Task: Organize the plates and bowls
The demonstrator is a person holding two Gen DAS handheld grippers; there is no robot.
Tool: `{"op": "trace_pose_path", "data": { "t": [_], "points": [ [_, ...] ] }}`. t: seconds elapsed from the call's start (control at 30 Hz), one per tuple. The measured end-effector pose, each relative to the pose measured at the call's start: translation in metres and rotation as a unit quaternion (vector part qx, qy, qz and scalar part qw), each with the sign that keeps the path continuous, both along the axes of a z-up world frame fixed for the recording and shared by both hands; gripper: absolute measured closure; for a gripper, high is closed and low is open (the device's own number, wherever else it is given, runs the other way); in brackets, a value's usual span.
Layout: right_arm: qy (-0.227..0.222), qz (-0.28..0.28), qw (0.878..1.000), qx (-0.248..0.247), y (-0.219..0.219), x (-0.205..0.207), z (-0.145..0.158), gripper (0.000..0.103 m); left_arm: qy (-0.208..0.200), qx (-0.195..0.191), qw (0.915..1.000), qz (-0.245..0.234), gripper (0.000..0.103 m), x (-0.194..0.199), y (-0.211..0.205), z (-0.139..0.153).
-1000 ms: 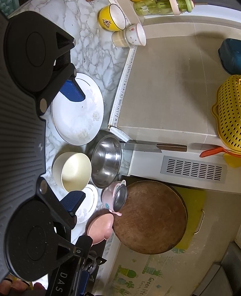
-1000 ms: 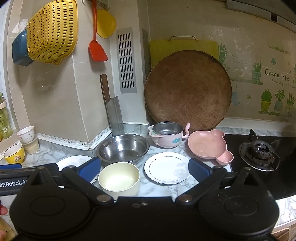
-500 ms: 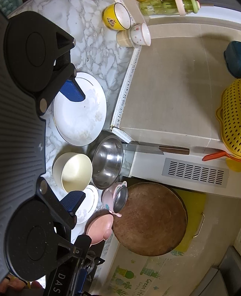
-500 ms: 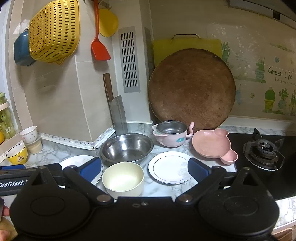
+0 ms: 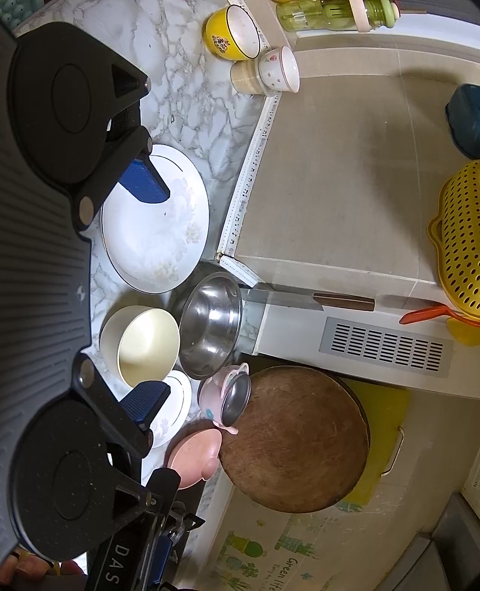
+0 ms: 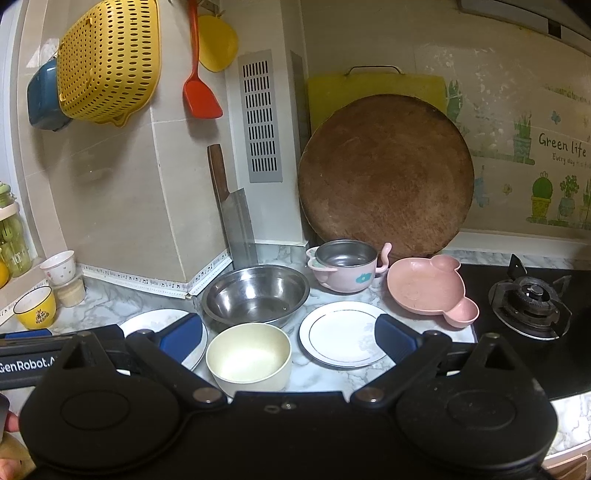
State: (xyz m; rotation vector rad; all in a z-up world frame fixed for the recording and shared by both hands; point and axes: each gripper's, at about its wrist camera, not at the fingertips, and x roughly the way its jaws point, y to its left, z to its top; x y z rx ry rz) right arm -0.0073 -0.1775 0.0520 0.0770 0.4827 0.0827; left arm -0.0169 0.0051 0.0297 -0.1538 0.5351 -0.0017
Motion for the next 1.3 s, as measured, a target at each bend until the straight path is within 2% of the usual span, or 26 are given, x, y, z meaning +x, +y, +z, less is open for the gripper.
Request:
{"op": "trace_pose_path", "data": {
  "t": [0.63,0.87,1.0,1.2,1.3],
  "points": [
    [0.019,0.012,1.000,0.004,0.007,0.014,-0.006,0.002,0.014,-0.007,0.9998,0.012,0.000,0.012,0.013,-0.010],
    [0.055,0.048,0.997,0.014,0.022,0.046,-0.010,0.001,0.042,-0.014,0.9984,0.035,0.000,0.031,0.035,-0.022],
    [0.075,0.089,0.993,0.010,0.039,0.069,-0.009,0.000,0.055,-0.007,0.9968,0.059,0.000,0.045,0.055,-0.026],
    [0.099,0.141,0.985,-0.010,0.066,0.113,-0.004,0.000,0.087,-0.022,0.9917,0.092,0.000,0.076,0.091,-0.034],
    [0.142,0.159,0.977,-0.001,0.077,0.145,-0.012,0.000,0.119,-0.042,0.9870,0.099,0.000,0.097,0.107,-0.042]
  ]
}}
